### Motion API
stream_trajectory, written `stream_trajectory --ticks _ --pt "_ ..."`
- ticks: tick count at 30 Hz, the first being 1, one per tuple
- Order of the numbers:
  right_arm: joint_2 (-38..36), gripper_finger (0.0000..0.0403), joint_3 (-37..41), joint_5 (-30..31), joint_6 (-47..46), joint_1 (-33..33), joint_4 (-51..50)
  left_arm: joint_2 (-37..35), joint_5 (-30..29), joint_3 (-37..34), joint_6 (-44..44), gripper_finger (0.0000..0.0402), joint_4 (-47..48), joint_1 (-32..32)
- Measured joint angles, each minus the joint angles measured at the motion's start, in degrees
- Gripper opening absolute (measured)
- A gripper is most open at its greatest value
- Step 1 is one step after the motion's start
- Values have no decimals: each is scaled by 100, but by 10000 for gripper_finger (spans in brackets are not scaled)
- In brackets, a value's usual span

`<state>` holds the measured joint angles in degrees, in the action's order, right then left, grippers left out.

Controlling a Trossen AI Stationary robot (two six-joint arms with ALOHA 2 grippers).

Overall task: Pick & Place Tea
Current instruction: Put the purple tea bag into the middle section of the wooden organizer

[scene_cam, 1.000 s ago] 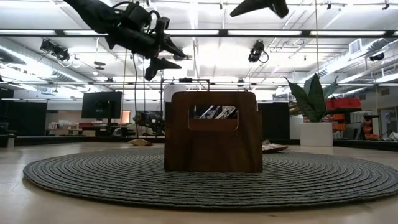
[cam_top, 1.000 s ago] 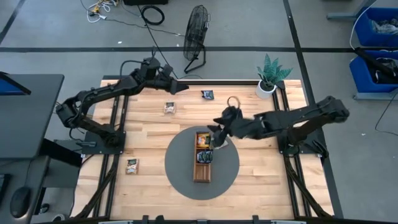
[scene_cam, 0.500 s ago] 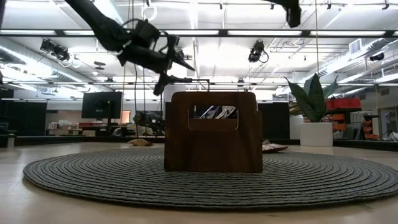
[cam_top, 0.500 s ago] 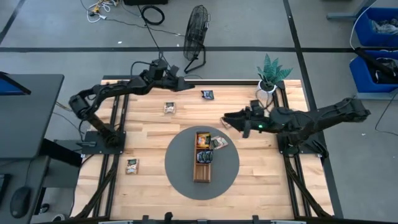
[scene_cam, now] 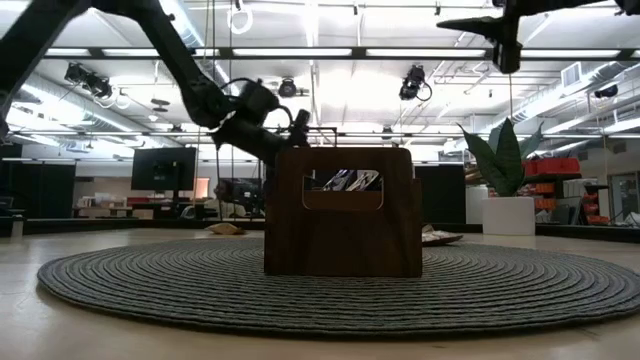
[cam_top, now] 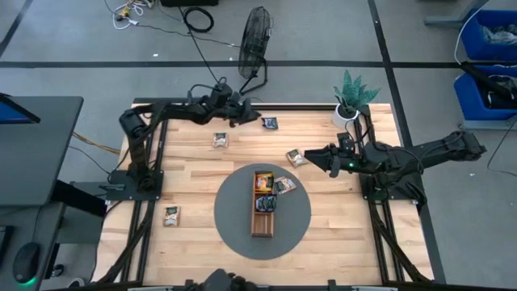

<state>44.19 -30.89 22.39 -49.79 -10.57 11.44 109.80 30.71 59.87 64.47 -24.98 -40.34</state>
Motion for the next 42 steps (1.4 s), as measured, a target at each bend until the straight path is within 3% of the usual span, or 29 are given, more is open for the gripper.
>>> stream_trajectory --ticks 4,10,13,22,42 --pt "-32 201 0 -6 -162 0 -141 361 137 703 -69 179 730 -25" --pt "-31 201 0 -94 -268 0 -319 914 433 2068 -1238 179 3244 -204" --pt "-31 201 0 -94 -225 0 -389 1179 397 2578 -1574 179 3828 -227" --pt "-27 201 0 -92 -256 2 -651 1882 826 3434 -1702 178 4612 -151" --pt "-27 201 -2 -35 -356 4 -966 1893 374 3443 -1536 178 4736 -110"
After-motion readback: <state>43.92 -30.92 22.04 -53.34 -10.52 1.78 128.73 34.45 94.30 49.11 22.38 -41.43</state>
